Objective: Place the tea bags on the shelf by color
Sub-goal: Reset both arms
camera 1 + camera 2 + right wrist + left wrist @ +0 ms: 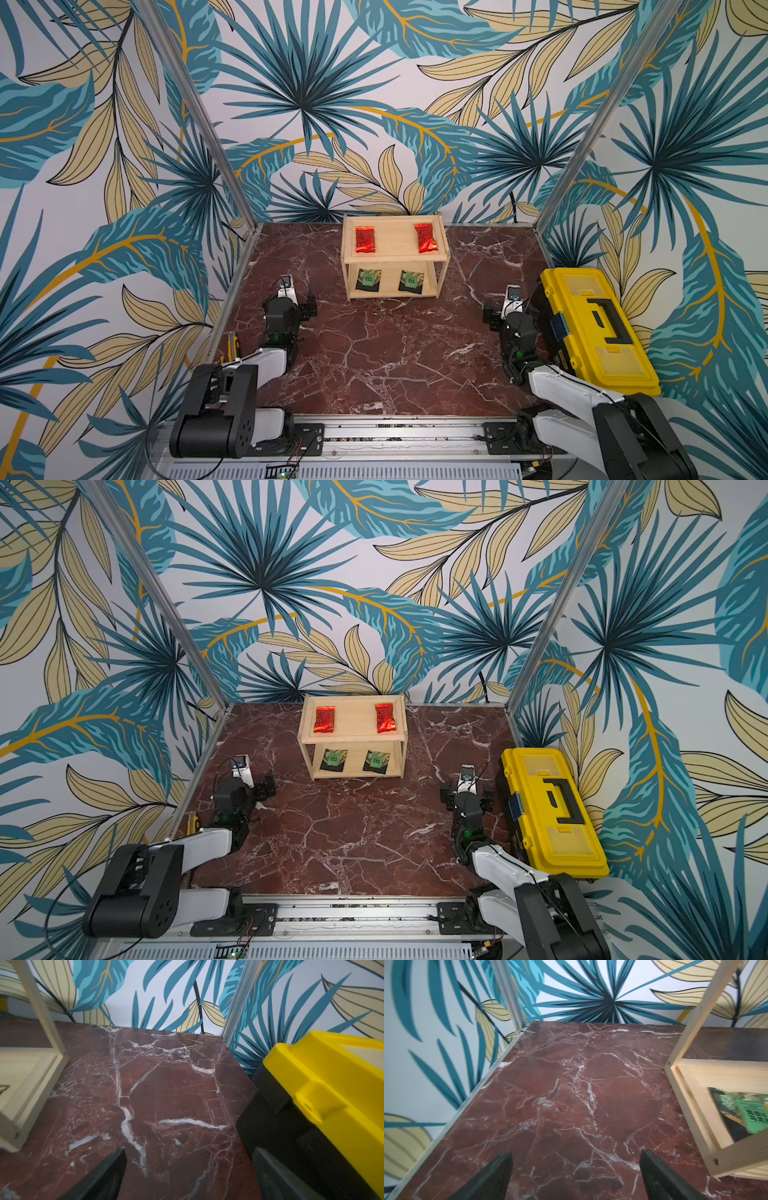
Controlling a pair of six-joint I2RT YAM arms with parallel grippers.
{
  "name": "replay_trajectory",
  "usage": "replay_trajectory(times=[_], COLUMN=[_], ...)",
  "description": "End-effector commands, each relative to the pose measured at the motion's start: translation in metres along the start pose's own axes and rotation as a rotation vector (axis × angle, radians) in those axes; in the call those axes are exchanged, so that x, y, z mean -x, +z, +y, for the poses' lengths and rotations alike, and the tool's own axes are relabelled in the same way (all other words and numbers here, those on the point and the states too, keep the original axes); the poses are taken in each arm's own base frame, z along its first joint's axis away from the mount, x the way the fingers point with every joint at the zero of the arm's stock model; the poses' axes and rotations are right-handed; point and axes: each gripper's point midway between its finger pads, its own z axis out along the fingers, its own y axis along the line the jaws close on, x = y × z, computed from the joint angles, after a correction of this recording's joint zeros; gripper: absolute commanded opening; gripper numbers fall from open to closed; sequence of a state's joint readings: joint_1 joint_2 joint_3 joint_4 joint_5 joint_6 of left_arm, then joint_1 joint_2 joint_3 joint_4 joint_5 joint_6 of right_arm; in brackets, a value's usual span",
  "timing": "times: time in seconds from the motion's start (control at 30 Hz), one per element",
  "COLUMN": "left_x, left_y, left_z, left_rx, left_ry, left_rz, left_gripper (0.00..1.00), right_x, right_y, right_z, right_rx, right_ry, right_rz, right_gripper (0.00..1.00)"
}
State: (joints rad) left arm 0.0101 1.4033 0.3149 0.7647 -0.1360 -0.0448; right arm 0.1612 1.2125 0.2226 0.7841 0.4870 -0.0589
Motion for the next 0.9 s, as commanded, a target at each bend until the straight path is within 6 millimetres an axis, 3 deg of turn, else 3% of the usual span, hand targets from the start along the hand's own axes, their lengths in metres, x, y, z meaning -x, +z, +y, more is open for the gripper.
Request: replay_trajectory(times=[0.0, 0.1, 0.27, 0.47, 0.53, 0.87], left_x=[0.019, 0.018, 0.018, 0.019, 0.019, 0.02], left_y=[0.01, 0.016, 0.024, 0.024, 0.019, 0.02], left_z=[-0.002, -0.002, 0.002, 0.003, 0.014, 0.014], left_rx=[-0.045, -0.042, -0.018, -0.01, 0.05, 0.058], left_ry=[-0.016, -0.022, -0.027, -0.029, -0.066, -0.054], left_rz=[-0.123, -0.104, -0.081, -0.105, -0.123, -0.122], left_gripper=[1.0, 1.0, 1.0, 1.0, 1.0, 1.0], right_x=[0.031, 0.009, 0.003, 0.001, 0.002, 0.0], right_y=[0.02, 0.039, 0.06, 0.06, 0.056, 0.061], right_z=[0.023, 0.03, 0.029, 0.028, 0.03, 0.041], right_rx=[0.122, 0.119, 0.193, 0.193, 0.212, 0.234], right_ry=[0.088, 0.082, 0.128, 0.131, 0.123, 0.082], right_rz=[-0.092, -0.046, 0.042, 0.065, 0.049, 0.077], right_gripper=[0.99, 0.99, 0.99, 0.99, 0.99, 0.99])
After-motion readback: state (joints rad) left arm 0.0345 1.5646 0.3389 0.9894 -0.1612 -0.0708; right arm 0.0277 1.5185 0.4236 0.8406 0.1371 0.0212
